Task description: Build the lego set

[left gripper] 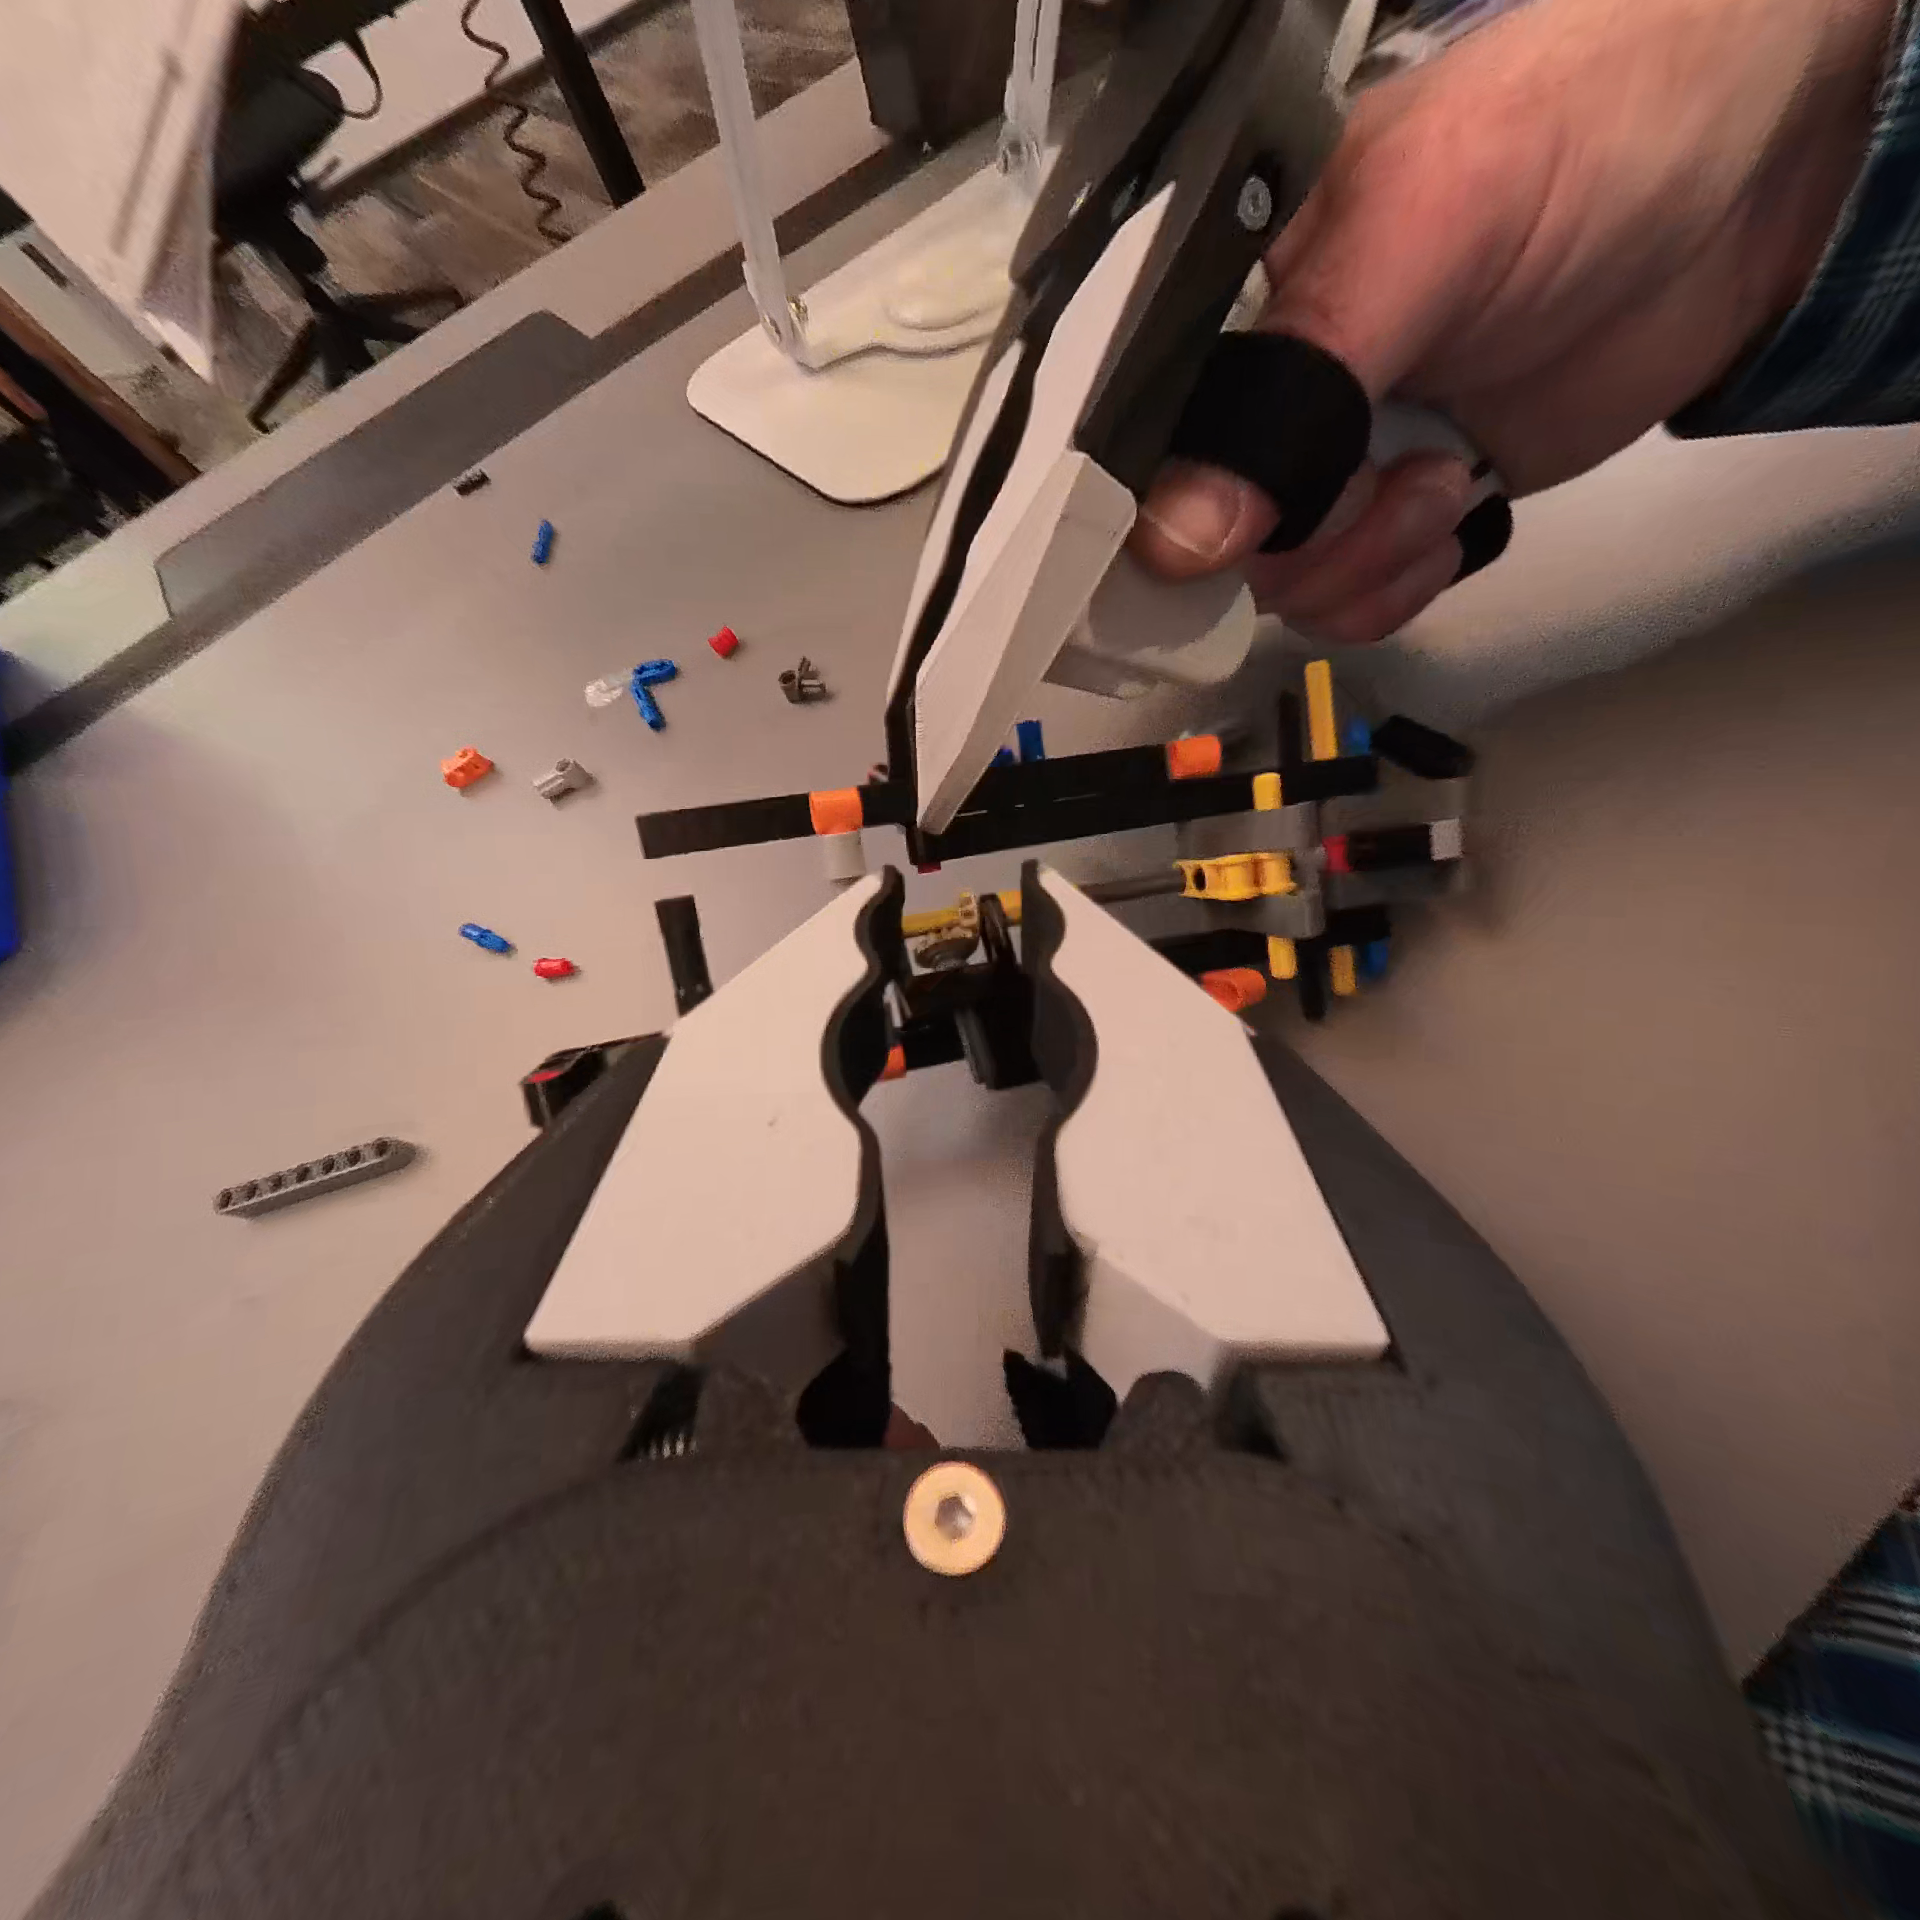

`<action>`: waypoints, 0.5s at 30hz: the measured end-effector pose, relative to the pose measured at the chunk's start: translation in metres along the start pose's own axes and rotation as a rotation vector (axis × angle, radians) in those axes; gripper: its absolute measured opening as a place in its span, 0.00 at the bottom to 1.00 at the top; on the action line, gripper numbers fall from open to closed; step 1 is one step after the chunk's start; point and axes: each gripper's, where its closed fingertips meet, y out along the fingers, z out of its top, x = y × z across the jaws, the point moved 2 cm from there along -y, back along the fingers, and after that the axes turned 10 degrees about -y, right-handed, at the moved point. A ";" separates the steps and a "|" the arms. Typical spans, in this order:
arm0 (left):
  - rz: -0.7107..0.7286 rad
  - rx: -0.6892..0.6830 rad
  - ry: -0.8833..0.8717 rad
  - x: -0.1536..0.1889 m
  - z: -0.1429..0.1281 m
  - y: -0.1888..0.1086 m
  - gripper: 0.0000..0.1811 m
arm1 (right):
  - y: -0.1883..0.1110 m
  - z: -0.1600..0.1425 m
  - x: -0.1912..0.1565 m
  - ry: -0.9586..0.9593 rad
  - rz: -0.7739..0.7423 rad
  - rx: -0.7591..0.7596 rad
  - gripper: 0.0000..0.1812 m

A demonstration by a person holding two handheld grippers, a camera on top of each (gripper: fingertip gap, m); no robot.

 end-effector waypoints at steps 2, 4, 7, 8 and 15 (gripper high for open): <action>0.013 0.044 0.017 -0.002 0.014 -0.014 0.13 | -0.003 0.005 -0.002 -0.070 -0.031 -0.026 0.03; 0.036 0.072 0.029 -0.009 0.030 -0.028 0.17 | -0.004 0.010 -0.009 -0.157 -0.041 -0.067 0.03; 0.066 0.022 0.102 -0.022 0.040 -0.039 0.25 | 0.001 0.017 -0.022 -0.326 -0.055 -0.149 0.02; 0.085 -0.010 0.145 -0.027 0.039 -0.041 0.28 | 0.003 0.018 -0.025 -0.394 -0.063 -0.177 0.02; -0.084 -0.236 0.294 -0.012 0.011 -0.035 0.15 | 0.016 0.003 -0.032 -0.670 -0.074 -0.453 0.02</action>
